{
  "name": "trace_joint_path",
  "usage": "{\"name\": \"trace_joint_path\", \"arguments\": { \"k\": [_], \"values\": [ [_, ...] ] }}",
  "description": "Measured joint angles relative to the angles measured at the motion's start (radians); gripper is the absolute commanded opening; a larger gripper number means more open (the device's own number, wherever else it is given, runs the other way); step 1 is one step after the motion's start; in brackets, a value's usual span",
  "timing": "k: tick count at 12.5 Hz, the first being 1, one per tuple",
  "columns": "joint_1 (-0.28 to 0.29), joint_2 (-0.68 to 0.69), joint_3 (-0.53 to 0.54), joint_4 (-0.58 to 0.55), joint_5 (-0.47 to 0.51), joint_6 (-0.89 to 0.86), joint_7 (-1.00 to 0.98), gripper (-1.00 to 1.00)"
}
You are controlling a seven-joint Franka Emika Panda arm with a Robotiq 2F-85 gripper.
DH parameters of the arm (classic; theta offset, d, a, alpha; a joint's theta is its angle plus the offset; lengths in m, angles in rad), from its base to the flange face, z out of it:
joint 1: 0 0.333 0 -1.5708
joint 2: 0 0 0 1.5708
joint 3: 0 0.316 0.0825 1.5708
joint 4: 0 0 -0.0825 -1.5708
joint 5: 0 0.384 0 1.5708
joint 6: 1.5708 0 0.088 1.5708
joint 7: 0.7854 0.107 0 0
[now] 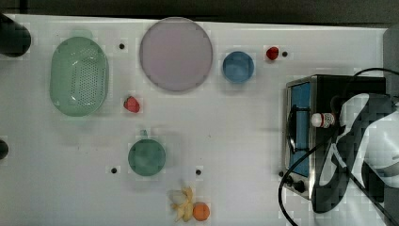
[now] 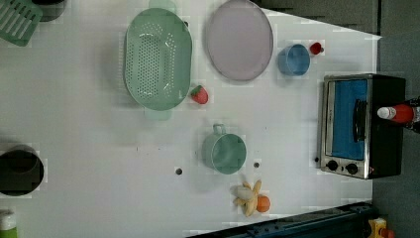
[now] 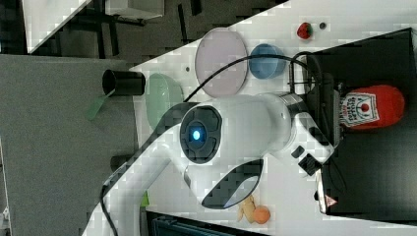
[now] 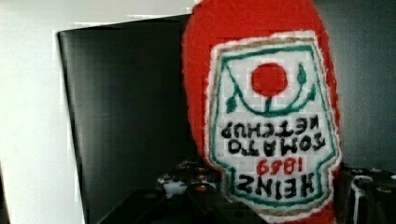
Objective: Pick Ketchup from oven and place it on table.
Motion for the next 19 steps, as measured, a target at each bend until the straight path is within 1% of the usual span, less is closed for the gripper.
{"name": "trace_joint_path", "arguments": {
  "k": [2,3,4,6,7,10,11,13,14,16,18,19],
  "values": [
    [0.005,-0.03,-0.004,0.021,-0.001,-0.088,0.0,0.27],
    [0.003,-0.042,-0.002,0.056,-0.013,-0.141,0.0,0.27],
    [0.008,-0.069,-0.001,0.077,-0.047,-0.202,0.0,0.27],
    [0.031,-0.13,0.002,0.123,-0.184,-0.283,-0.002,0.27],
    [0.045,-0.162,0.011,0.146,-0.214,-0.308,-0.004,0.27],
    [0.073,-0.282,0.124,0.181,-0.2,-0.39,-0.004,0.27],
    [0.104,-0.319,0.159,0.185,-0.197,-0.442,-0.004,0.27],
    [0.169,-0.352,0.234,0.199,-0.197,-0.485,-0.008,0.27],
    [0.201,-0.368,0.273,0.186,-0.201,-0.512,-0.007,0.27],
    [0.229,-0.378,0.375,0.165,-0.219,-0.511,-0.005,0.27],
    [0.277,-0.375,0.431,0.127,-0.198,-0.515,-0.007,0.27],
    [0.28,-0.377,0.462,0.09,-0.199,-0.506,-0.002,0.27]
  ]
}}
